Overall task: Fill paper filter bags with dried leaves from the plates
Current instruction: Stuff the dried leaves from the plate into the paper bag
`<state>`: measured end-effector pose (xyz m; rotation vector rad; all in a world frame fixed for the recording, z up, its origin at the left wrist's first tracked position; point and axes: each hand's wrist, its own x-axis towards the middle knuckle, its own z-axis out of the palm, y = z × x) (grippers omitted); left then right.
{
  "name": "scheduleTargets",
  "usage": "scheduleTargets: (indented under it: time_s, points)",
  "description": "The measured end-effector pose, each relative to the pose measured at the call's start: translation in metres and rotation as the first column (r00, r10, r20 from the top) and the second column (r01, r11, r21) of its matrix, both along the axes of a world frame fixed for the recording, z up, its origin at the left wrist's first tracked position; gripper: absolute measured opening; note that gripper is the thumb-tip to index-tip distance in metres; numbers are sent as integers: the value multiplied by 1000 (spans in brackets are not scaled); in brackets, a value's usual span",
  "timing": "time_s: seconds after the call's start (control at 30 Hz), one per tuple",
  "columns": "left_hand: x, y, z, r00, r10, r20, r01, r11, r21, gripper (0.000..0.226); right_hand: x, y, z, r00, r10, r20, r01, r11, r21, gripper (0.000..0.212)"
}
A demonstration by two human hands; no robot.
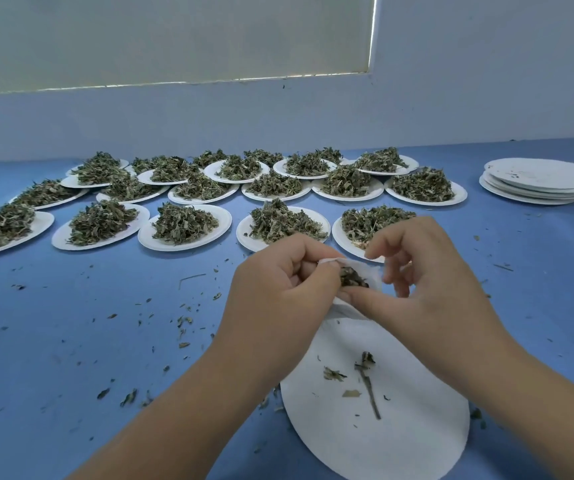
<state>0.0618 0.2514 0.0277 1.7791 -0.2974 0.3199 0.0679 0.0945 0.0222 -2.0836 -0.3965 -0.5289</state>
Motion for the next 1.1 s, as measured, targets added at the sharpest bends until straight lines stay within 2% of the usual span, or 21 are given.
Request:
scheduleTargets:
  time_s: [0.07,0.13,0.2,0.33,0.43,0.53,0.63,0.73,0.87,0.97,1.1]
  points:
    - [-1,0,0,1000,-19,-9,19,1000,7,15,6,1,1,967,72,-244,-52,995,87,42]
    - [-2,1,1,999,-40,1,40,999,10,14,11,-1,4,857,226,-463,-148,969,198,47]
    - [-4,1,1,999,-35,34,34,999,19,16,16,-4,9,765,342,-546,-211,934,289,41]
    - [-7,-1,4,994,-5,106,-2,998,65,24,26,5,18,772,318,-551,-228,947,228,19]
    - [-7,1,6,995,3,105,-6,1000,27,17,33,22,26,818,207,-536,-208,976,59,8]
    - [-4,3,9,996,20,85,-17,999,-44,14,41,38,31,863,75,-500,-181,969,-167,11]
    - [-2,6,9,996,61,70,-55,995,-80,12,44,44,33,882,41,-469,-183,948,-261,14]
    - [2,10,8,995,92,36,-87,989,-122,14,42,37,33,857,158,-491,-250,960,-127,6]
    - [7,14,7,986,158,57,-151,981,-119,19,39,16,44,720,349,-600,-405,913,46,20]
    - [7,14,6,988,143,60,-136,984,-114,20,38,7,53,654,422,-628,-406,896,179,20]
    - [5,11,6,991,118,63,-111,988,-111,19,41,15,52,689,333,-644,-359,929,96,20]
